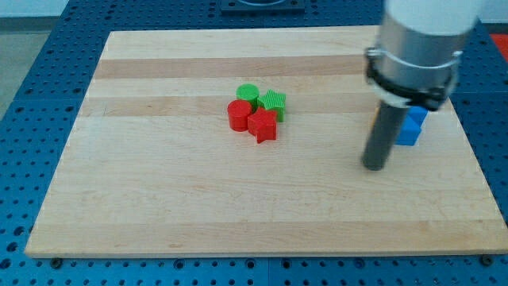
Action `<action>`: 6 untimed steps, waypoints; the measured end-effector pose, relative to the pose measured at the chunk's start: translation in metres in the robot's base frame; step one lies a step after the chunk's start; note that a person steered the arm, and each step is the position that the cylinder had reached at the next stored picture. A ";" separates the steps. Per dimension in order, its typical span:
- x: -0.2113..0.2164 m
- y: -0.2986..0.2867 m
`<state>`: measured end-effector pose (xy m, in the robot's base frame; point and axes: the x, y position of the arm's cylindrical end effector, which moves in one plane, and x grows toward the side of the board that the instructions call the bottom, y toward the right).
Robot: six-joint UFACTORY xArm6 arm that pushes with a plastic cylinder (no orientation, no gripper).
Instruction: Move your arm to the center right
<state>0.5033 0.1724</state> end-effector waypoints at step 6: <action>-0.093 0.081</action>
